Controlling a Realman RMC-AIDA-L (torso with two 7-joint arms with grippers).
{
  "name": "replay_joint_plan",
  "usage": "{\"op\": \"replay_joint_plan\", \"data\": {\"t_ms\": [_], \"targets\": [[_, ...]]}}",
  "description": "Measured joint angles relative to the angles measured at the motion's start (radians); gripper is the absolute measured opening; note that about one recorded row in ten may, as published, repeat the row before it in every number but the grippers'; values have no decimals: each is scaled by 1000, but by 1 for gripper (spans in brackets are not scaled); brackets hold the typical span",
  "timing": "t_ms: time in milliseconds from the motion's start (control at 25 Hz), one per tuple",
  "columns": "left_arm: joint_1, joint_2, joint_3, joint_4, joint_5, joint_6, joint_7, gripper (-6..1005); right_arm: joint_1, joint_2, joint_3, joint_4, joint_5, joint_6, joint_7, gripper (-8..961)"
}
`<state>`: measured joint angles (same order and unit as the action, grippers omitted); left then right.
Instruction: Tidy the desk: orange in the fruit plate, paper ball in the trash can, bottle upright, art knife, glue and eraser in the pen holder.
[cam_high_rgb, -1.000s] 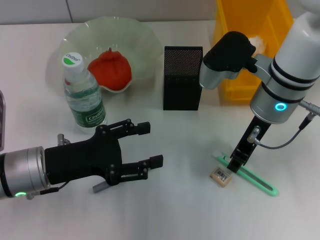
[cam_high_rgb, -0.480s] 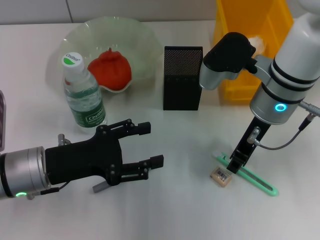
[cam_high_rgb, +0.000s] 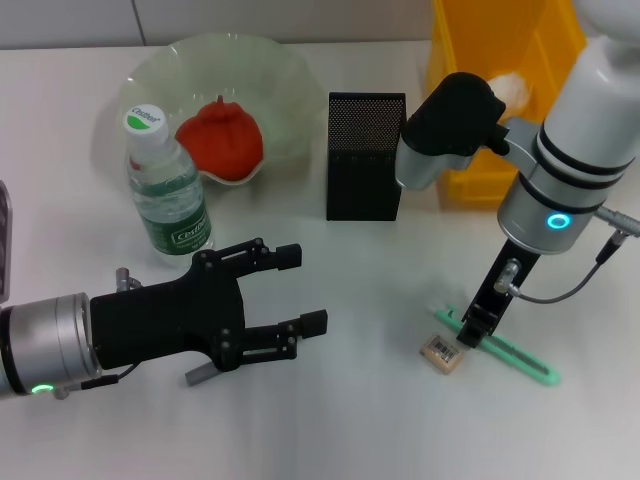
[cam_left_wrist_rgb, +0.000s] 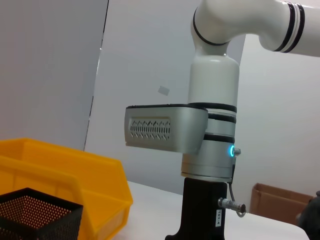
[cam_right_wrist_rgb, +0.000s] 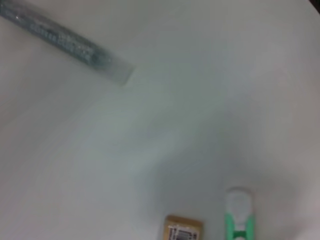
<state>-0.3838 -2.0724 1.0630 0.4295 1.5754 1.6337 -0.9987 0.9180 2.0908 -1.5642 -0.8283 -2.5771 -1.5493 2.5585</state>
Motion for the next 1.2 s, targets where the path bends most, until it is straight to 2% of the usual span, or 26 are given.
{"op": "replay_joint_plan", "data": {"t_ms": [440,760,840,1000,1040,1200], "targets": [[-1,0,0,0,0,0,0,794,-7,0,-4,-5,2,10,1,200],[-1,0,0,0,0,0,0,794,-43,-1,5,-68,25,16,1,186],[-1,0,0,0,0,0,0,794,-69,-2,7,-110,25,16,1,186],[-1,0,0,0,0,0,0,794,-175,-5,18,-283,70,15,-6,186],[-1,0,0,0,0,0,0,794,-175,-5,18,-283,70,15,-6,186],[-1,0,0,0,0,0,0,794,-281,-8,88,-403,177,14,-84,186]]}}
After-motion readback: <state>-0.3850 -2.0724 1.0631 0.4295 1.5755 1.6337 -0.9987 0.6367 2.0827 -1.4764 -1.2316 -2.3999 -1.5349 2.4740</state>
